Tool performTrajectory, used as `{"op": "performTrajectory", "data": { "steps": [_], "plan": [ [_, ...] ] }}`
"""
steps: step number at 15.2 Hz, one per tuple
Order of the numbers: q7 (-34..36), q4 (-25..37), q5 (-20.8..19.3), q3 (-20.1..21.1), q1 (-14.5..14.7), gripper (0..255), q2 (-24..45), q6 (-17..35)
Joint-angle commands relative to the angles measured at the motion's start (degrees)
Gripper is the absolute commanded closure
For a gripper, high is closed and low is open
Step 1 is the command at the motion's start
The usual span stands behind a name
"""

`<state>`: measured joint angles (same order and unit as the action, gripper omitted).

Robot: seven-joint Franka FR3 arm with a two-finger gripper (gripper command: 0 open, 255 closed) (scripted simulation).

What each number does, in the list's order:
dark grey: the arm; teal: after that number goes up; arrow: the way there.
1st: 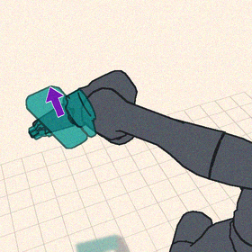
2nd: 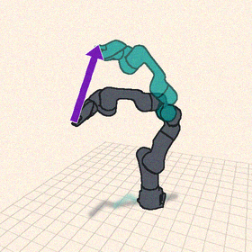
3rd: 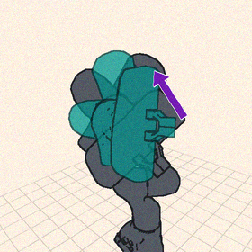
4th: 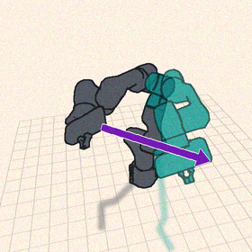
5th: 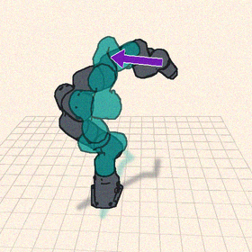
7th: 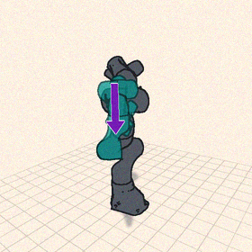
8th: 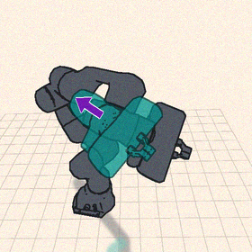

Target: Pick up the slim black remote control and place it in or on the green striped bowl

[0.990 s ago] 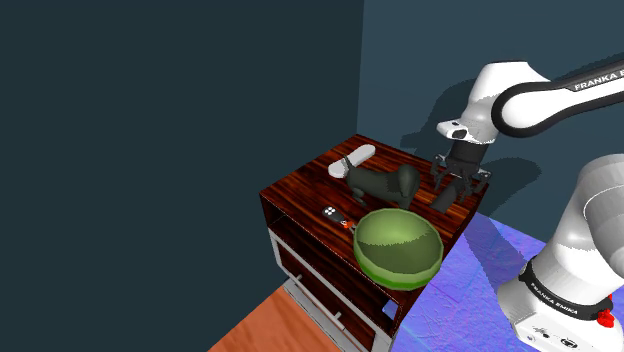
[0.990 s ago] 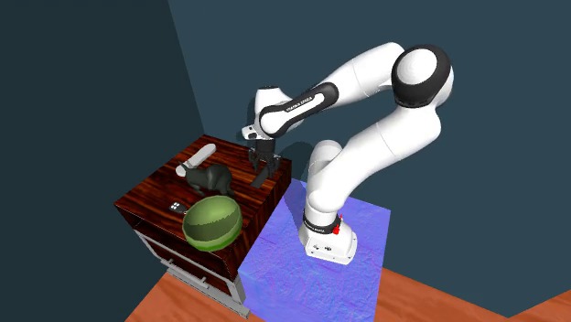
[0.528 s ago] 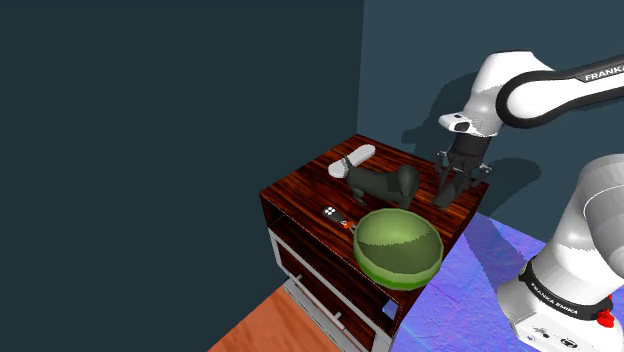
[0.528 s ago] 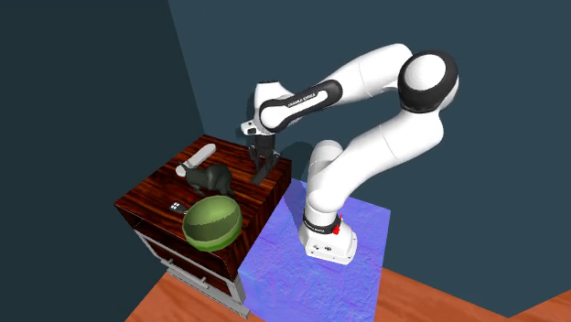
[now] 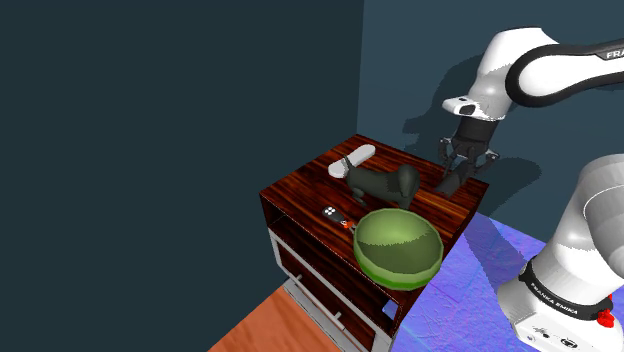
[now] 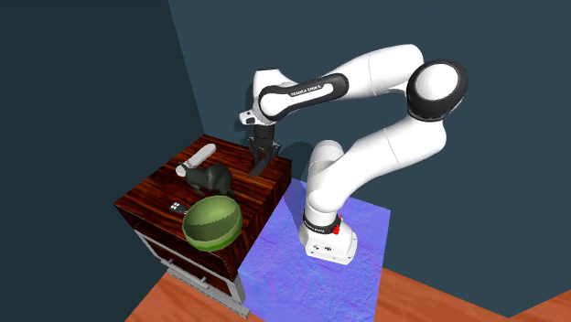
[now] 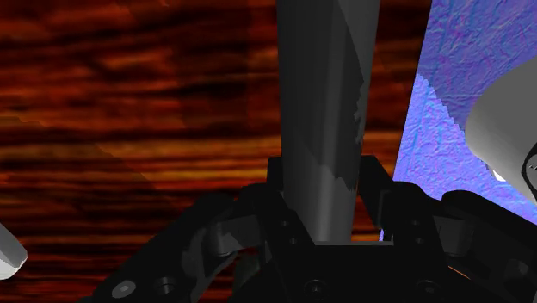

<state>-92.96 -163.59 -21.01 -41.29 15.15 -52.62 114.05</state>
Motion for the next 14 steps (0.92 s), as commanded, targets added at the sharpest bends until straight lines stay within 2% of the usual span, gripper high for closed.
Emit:
{"op": "performTrajectory", "data": {
  "steps": [1,14],
  "plan": [
    [0.3,1.0,0.7,1.1,0.0,255,-1.1,-2.1],
    [1.8,8.9,5.0,6.5,1.2,255,-4.2,-12.8]
  ]
}}
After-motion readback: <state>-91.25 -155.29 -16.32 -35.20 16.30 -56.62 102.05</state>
